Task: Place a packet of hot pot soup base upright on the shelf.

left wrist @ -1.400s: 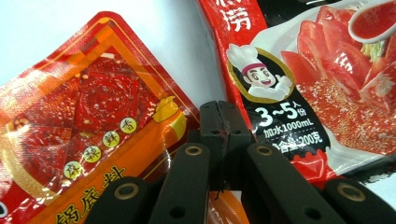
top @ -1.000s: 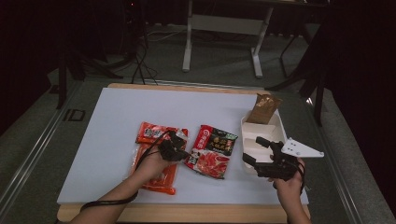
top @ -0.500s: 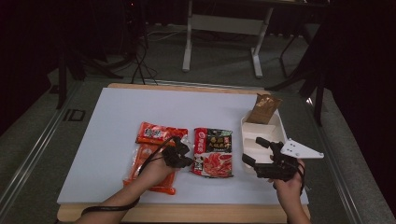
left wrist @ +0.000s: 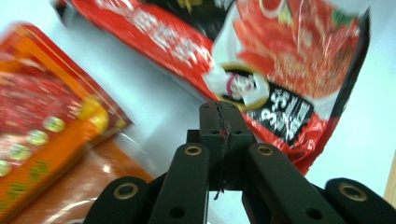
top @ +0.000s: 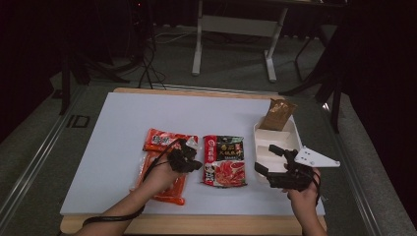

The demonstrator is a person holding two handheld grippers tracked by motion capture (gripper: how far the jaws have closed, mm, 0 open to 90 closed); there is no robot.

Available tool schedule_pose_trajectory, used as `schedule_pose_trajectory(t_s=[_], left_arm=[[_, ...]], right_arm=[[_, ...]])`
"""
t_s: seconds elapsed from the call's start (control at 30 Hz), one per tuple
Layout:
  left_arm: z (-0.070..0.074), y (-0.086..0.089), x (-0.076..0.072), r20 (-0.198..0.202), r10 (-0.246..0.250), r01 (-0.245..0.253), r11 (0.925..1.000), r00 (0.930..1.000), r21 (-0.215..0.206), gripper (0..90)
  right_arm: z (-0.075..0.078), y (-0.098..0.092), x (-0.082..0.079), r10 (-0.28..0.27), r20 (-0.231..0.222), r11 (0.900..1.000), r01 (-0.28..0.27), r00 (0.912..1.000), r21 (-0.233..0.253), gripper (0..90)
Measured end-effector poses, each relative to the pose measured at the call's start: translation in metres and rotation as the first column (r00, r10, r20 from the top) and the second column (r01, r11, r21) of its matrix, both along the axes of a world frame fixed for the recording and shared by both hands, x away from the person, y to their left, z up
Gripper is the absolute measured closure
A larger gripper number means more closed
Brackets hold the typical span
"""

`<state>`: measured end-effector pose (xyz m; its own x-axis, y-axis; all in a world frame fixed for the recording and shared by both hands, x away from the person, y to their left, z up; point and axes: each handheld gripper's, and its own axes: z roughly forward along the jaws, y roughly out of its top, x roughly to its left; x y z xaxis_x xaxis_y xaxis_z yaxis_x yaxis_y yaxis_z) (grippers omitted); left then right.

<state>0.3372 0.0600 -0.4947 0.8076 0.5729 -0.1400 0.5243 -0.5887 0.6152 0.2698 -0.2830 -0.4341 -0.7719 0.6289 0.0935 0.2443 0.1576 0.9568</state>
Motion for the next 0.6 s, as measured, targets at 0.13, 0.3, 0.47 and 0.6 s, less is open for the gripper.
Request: schedule_pose_trajectory(t_s=[0.13, 0.3, 0.47, 0.6], left_arm=[[0.009, 0.004, 0.005, 0.025, 0.023, -0.022, 0.9983, 0.9994, -0.053, 86.9], [0.012, 0.007, 0.014, 0.037, 0.065, -0.061, 0.9933, 0.9972, -0.098, 80.9], [0.013, 0.006, 0.022, 0.038, 0.088, -0.083, 0.9898, 0.9954, -0.116, 70.3], [0.012, 0.006, 0.031, 0.043, 0.119, -0.113, 0.9856, 0.9919, -0.125, 63.2]], right_arm=[[0.0, 0.0, -0.001, 0.0, 0.004, 1.0, 0.0, 1.0, -0.003, 13.8], [0.0, 0.001, -0.001, -0.001, 0.003, 1.0, 0.001, 1.0, -0.006, 13.8], [-0.001, 0.001, -0.001, 0.003, 0.0, 1.0, -0.003, 1.0, -0.006, 13.8], [-0.001, 0.001, -0.001, 0.003, 0.0, 1.0, -0.003, 1.0, -0.009, 13.7]])
